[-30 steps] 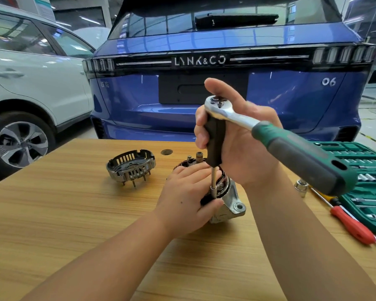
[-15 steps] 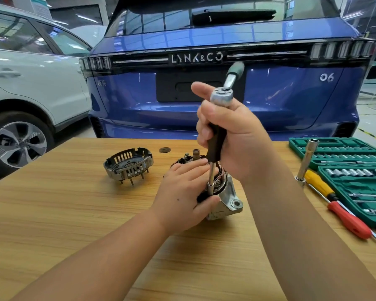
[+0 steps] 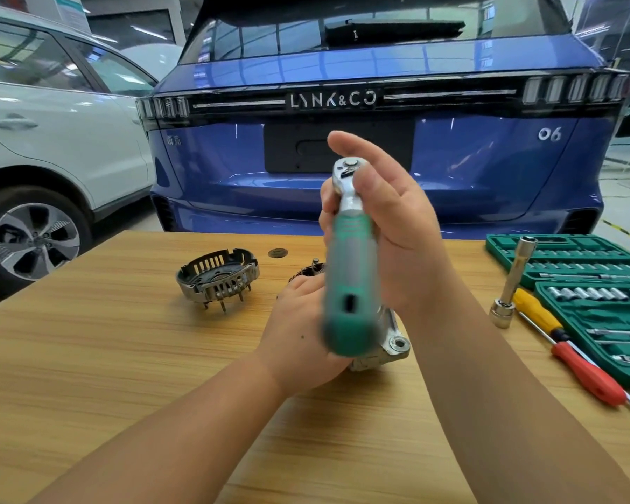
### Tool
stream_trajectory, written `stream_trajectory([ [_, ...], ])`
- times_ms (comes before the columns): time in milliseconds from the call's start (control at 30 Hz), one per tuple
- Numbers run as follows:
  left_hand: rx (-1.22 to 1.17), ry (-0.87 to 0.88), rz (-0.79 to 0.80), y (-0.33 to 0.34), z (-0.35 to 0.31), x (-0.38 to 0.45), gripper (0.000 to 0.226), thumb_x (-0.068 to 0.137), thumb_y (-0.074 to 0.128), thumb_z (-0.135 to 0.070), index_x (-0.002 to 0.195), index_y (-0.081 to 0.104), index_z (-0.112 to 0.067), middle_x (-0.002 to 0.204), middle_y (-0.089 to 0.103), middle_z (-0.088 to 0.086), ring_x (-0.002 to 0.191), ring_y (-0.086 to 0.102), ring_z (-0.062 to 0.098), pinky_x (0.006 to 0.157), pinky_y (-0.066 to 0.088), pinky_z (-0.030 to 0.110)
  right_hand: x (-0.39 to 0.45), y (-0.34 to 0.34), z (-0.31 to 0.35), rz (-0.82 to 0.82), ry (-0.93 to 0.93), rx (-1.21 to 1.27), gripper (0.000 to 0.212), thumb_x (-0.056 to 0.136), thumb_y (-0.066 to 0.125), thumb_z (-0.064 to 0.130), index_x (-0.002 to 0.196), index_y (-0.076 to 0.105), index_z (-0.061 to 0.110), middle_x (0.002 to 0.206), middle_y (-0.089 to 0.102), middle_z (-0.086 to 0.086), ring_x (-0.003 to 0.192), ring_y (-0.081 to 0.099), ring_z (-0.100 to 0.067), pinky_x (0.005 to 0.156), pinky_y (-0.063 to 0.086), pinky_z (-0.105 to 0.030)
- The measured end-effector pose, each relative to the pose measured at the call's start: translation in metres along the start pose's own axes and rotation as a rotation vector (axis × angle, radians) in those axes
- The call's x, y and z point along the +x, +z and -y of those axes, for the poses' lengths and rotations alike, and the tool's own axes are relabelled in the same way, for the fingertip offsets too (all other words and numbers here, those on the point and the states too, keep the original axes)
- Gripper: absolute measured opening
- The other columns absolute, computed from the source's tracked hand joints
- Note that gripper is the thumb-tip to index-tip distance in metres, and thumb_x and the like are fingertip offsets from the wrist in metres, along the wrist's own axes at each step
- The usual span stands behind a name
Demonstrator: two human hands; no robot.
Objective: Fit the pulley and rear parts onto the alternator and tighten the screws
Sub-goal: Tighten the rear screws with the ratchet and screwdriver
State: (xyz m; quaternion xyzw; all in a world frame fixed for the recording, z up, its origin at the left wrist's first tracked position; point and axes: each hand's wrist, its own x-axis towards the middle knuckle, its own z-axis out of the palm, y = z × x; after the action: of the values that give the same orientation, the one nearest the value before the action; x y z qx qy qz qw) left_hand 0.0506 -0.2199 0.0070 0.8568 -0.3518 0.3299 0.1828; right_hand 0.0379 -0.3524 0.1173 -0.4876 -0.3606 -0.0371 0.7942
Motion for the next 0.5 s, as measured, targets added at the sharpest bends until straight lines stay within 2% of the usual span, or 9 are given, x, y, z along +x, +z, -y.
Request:
stream_trajectory([
  [67,0.047,-0.032,0.065,-0.001,0.001,-0.002,0.032,0.090,0.066,-0.040,0.111,0.070,-0.016,0.119,0.068,-0.004,0.124,0.055,0.020,0.102,0.042,0.040,0.000,0.002,0.000,-0.134,-0.026,-0.140,0.027,0.089,0.067,0.025,0.114,0.061,0.014,0.066,0.056,0.001,0.054,0.047,-0.013,0.053,0.042,-0.025],
  [167,0.071,-0.067,0.120,-0.005,-0.001,-0.001,0.048,0.093,0.053,-0.050,0.129,0.065,-0.021,0.136,0.062,-0.009,0.139,0.044,0.014,0.110,0.037,0.044,0.003,-0.002,0.000,-0.249,-0.035,-0.307,0.016,0.088,0.069,0.026,0.094,0.062,0.013,0.059,0.053,0.004,0.051,0.047,-0.012,0.054,0.043,-0.027],
  [233,0.071,-0.084,0.129,-0.006,-0.002,-0.001,0.056,0.093,0.048,-0.053,0.137,0.061,-0.021,0.140,0.059,-0.009,0.141,0.041,0.013,0.113,0.034,0.042,0.003,-0.007,0.002,-0.158,0.032,-0.191,0.023,0.090,0.066,0.023,0.110,0.059,0.014,0.068,0.058,0.003,0.055,0.049,-0.012,0.059,0.045,-0.028],
  [300,0.061,-0.085,0.115,-0.006,-0.002,-0.001,0.057,0.092,0.049,-0.052,0.137,0.061,-0.019,0.138,0.061,-0.007,0.140,0.044,0.015,0.112,0.036,0.044,0.003,-0.010,0.000,-0.035,0.042,-0.041,0.035,0.092,0.061,0.013,0.126,0.053,0.017,0.078,0.059,-0.001,0.060,0.050,-0.014,0.062,0.044,-0.028],
  [400,0.068,-0.070,0.095,-0.004,-0.001,-0.002,0.054,0.092,0.052,-0.050,0.134,0.064,-0.018,0.133,0.064,-0.007,0.134,0.049,0.017,0.106,0.040,0.046,0.002,-0.008,-0.006,0.086,-0.095,-0.067,0.038,0.095,0.057,0.003,0.126,0.055,0.026,0.086,0.061,-0.007,0.064,0.051,-0.019,0.062,0.047,-0.030],
  [500,0.049,-0.058,0.055,-0.002,0.000,-0.002,0.045,0.091,0.056,-0.047,0.122,0.069,-0.017,0.124,0.068,-0.004,0.126,0.054,0.019,0.102,0.043,0.047,0.003,-0.005,-0.008,0.106,-0.137,-0.061,0.039,0.092,0.061,0.005,0.117,0.067,0.035,0.088,0.063,-0.007,0.064,0.053,-0.017,0.060,0.048,-0.029],
])
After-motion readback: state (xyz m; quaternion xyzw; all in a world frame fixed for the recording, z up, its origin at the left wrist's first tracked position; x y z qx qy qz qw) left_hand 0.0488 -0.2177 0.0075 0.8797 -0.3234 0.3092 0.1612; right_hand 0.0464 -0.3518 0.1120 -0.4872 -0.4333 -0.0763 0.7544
